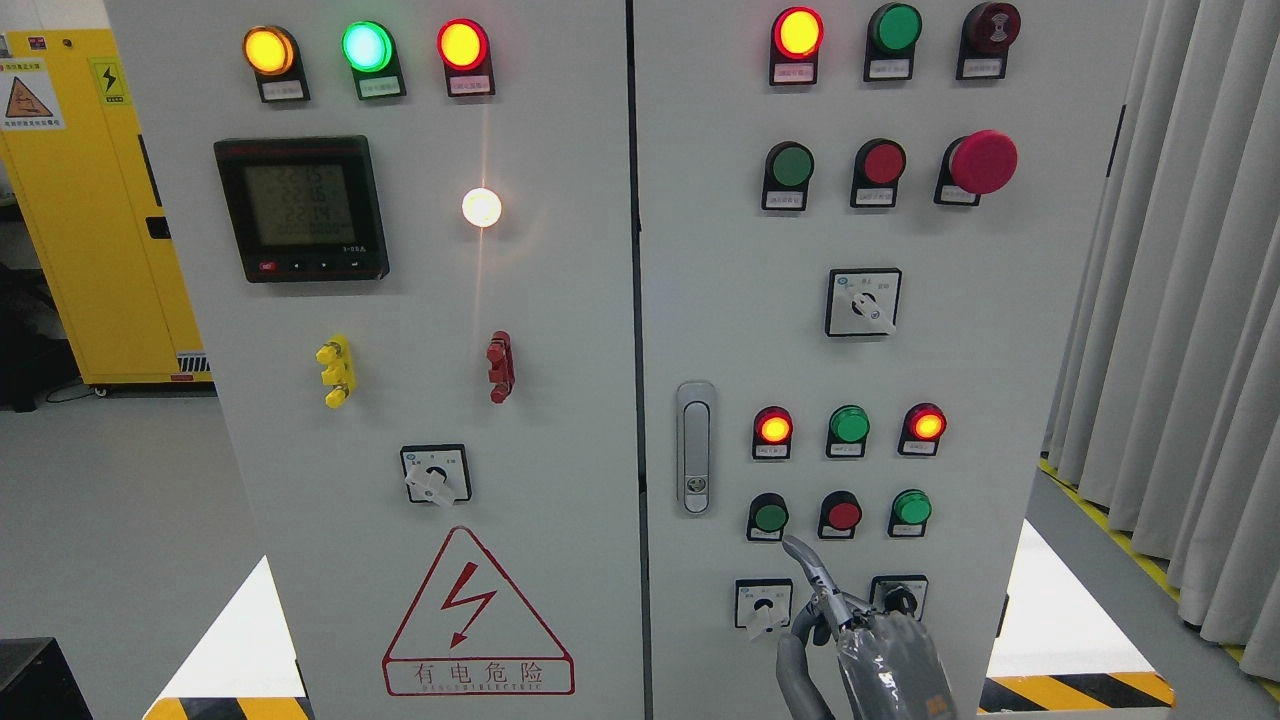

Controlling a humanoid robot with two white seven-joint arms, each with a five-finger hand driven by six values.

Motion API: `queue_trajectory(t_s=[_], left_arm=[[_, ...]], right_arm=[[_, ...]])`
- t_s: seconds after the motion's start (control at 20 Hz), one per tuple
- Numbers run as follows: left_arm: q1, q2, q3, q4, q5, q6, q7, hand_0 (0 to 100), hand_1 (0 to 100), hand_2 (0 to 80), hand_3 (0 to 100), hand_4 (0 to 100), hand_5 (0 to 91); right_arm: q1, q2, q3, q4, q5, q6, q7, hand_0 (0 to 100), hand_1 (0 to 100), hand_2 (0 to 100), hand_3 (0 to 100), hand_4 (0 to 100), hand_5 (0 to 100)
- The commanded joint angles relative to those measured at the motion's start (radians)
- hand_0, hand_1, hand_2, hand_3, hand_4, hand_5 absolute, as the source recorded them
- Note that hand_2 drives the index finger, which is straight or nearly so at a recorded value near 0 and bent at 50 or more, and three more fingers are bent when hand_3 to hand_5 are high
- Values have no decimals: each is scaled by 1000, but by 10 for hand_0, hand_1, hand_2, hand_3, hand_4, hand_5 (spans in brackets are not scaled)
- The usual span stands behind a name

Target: Press green start button

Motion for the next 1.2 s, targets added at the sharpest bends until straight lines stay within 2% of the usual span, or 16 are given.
queue_trajectory(t_s=[0.0, 0.05, 0.1, 0.15, 0.25, 0.3, 0.4, 0.45, 0.6, 1.0, 1.15], left_arm=[[0, 0, 0, 0, -1, 0, 0, 120, 556, 0, 0, 0, 0], [0, 0, 0, 0, -1, 0, 0, 120, 556, 0, 0, 0, 0], [0, 0, 0, 0, -1, 0, 0, 120, 556, 0, 0, 0, 0], [0, 0, 0, 0, 0, 0, 0, 120, 556, 0, 0, 0, 0], [0, 0, 0, 0, 0, 0, 0, 120, 556, 0, 0, 0, 0], [0, 0, 0, 0, -1, 0, 0, 120, 556, 0, 0, 0, 0], [0, 0, -1, 0, 0, 0, 0, 120, 556, 0, 0, 0, 0], [0, 0, -1, 0, 0, 0, 0, 120, 556, 0, 0, 0, 0], [0, 0, 0, 0, 0, 0, 0, 120, 556, 0, 0, 0, 0], [0, 0, 0, 0, 0, 0, 1, 120, 556, 0, 0, 0, 0], [0, 0, 0, 0, 0, 0, 0, 120, 556, 0, 0, 0, 0]], right_arm=[[56, -7, 75, -27, -339, -7, 78, 830, 814, 0, 307, 348, 351], [62, -7, 83, -26, -405, -5, 116, 857, 805, 0, 239, 296, 279], [68, -9, 86, -26, -464, -5, 144, 870, 800, 0, 217, 277, 263], [76, -10, 87, -26, -507, -5, 153, 915, 781, 0, 65, 121, 109], [79, -42, 101, -24, -577, -1, 152, 932, 765, 0, 14, 65, 58], [79, -56, 109, -24, -619, 2, 149, 964, 741, 0, 0, 0, 0], [78, -59, 112, -26, -670, 7, 144, 909, 715, 0, 0, 0, 0], [78, -58, 112, -26, -676, 7, 144, 833, 698, 0, 0, 0, 0], [82, -58, 115, -26, -677, 7, 144, 724, 679, 0, 0, 0, 0], [90, -58, 130, -26, -673, 7, 144, 589, 655, 0, 0, 0, 0], [90, -59, 130, -26, -671, 7, 144, 573, 655, 0, 0, 0, 0]])
